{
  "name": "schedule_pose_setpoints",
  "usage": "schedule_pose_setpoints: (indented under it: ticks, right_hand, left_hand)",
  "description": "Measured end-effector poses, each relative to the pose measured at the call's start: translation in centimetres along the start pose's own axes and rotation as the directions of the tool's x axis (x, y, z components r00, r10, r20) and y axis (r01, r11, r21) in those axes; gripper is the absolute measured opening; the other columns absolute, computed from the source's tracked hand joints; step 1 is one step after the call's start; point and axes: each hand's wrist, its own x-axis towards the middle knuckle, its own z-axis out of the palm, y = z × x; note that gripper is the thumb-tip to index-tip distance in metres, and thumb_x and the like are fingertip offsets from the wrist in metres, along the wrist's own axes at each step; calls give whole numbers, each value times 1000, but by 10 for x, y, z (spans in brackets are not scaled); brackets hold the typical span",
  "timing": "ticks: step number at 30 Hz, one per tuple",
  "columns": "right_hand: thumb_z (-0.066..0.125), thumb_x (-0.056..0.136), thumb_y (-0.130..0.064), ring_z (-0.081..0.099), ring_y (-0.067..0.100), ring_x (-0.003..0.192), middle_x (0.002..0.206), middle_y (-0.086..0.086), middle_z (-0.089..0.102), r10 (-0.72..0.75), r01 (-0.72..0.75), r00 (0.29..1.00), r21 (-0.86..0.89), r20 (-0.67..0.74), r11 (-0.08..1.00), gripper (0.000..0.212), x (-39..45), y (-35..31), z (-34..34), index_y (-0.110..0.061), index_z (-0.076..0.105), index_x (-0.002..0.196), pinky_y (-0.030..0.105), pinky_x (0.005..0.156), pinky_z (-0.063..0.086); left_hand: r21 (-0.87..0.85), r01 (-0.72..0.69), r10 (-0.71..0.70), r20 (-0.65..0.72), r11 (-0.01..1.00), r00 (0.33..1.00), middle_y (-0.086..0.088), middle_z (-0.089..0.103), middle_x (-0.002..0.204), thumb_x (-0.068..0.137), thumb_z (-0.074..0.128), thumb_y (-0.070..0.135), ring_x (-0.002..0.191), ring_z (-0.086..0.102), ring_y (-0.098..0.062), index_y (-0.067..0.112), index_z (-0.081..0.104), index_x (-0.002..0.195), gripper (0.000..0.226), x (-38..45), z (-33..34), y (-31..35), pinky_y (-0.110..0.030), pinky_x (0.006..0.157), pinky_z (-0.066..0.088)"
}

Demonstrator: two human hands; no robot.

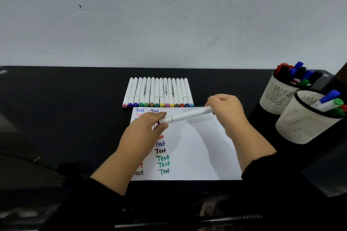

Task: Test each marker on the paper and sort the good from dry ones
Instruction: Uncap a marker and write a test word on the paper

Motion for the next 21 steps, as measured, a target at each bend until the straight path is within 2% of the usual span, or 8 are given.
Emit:
schedule_pose_setpoints:
  ticks: [2,3,5,8,11,18,21]
  right_hand:
    - [49,80,-8,27,14,56,67,10,36,73,-71,997,67,-18,995,22,-1,1,6,12,58,79,27,52,27]
    - [50,81,-9,30,14,57,68,11,39,112,-109,993,87,-27,990,21,-1,2,10,10,60,78,28,55,30]
    - [52,82,-10,35,13,58,63,6,44,187,-181,982,137,-33,974,21,-3,4,17,-5,63,66,28,58,36]
    - [53,85,-14,34,11,54,59,2,43,247,-245,968,343,38,907,19,-4,9,25,-7,65,73,23,52,33]
    - [61,89,-29,32,9,51,56,-1,43,258,-291,956,508,136,811,21,-6,14,33,-9,65,83,22,48,29]
    - [69,84,-34,35,6,40,51,-1,45,221,-304,949,472,225,827,25,-16,16,60,-10,64,83,17,40,30]
    - [69,84,-34,38,7,39,48,2,49,183,-278,952,441,246,853,25,-15,14,63,-10,63,81,18,39,31]
  left_hand:
    - [25,-6,5,23,1000,1000,19,48,130,92,53,39,95,39,3,36,47,134,43,-1,-3,-5,-15,82,30]
    - [36,-8,8,21,999,1000,19,49,127,91,54,39,94,40,3,36,48,133,42,-1,-4,-7,-16,81,31]
    - [54,-14,13,10,998,1000,20,51,117,91,54,39,89,43,3,35,50,132,41,0,-6,-11,-15,78,33]
    - [56,-20,19,4,998,1000,21,49,98,90,53,39,77,48,0,33,53,129,39,3,-6,-15,-15,69,41]
    - [48,-21,21,-4,999,1000,17,53,98,90,54,39,81,48,-1,31,56,127,37,4,-3,-16,-12,67,37]
    - [26,-25,25,-1,999,1000,23,47,88,90,56,40,75,41,12,35,57,124,34,4,1,-12,-3,62,28]
    - [23,-35,35,-6,999,999,21,49,86,91,54,40,77,45,5,37,57,124,33,3,0,-10,-3,64,30]
